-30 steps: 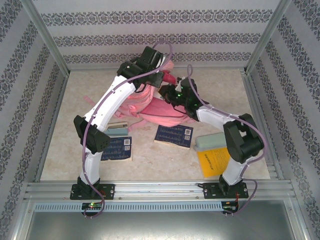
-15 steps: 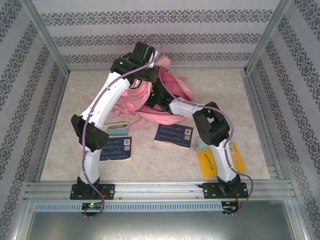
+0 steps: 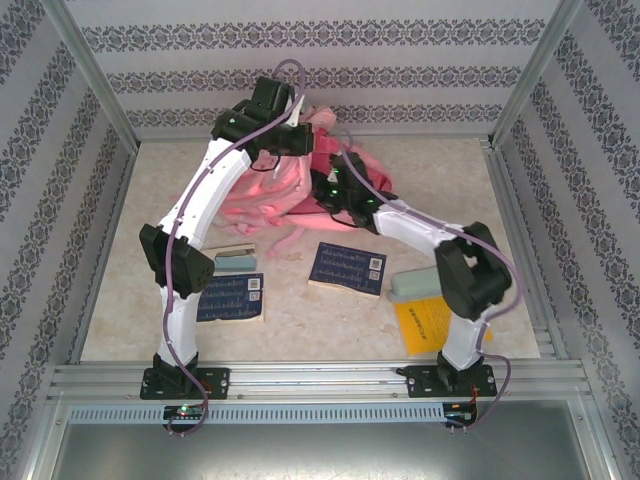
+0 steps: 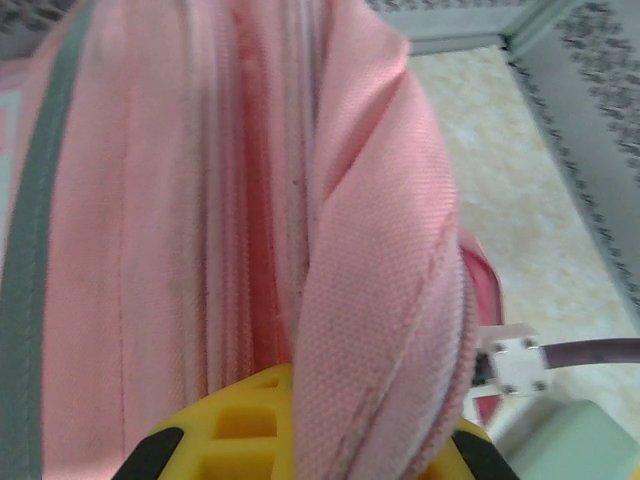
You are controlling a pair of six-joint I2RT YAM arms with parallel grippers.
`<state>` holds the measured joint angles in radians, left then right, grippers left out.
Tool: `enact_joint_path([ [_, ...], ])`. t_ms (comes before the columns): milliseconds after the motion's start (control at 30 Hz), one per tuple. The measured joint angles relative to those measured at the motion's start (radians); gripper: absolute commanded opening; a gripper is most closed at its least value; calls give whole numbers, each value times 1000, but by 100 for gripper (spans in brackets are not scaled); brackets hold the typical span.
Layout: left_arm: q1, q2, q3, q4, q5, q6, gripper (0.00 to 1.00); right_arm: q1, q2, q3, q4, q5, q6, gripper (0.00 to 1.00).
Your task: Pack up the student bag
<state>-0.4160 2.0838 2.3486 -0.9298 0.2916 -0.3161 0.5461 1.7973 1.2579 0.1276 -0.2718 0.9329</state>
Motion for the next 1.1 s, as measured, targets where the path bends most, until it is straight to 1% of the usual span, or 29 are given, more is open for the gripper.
enact_joint_path([
  [100, -27, -13, -64, 42, 85, -35, 0, -32, -119, -153, 46, 19, -64, 75],
  [167, -42, -26, -122, 64, 147, -61, 0, -34, -176, -226, 51, 29, -130, 73],
  [300, -54, -63, -239, 119, 248, -99, 0, -32, -254, -342, 109, 61, -247, 72],
  [367, -59, -74, -272, 143, 279, -112, 0, -35, -285, -383, 131, 63, -295, 74],
  [467, -45, -75, -278, 180, 274, -120, 0, -42, -333, -419, 117, 73, -358, 78],
  [633, 14, -74, -277, 231, 226, -122, 0, -50, -350, -423, 99, 37, -383, 78],
  [800, 49, -45, -221, 229, 167, -113, 0, 25, -348, -423, 98, 56, -395, 76],
  [867, 51, -42, -221, 229, 163, -111, 0, 54, -352, -423, 93, 68, -436, 75],
  [933, 51, -42, -225, 229, 164, -112, 0, 75, -364, -423, 90, 70, -506, 75],
  [1000, 51, -44, -253, 253, 175, -124, 0, 100, -379, -423, 90, 59, -618, 75],
  [1100, 48, -59, -347, 331, 216, -159, 0, 175, -372, -399, 62, 32, -824, 74],
])
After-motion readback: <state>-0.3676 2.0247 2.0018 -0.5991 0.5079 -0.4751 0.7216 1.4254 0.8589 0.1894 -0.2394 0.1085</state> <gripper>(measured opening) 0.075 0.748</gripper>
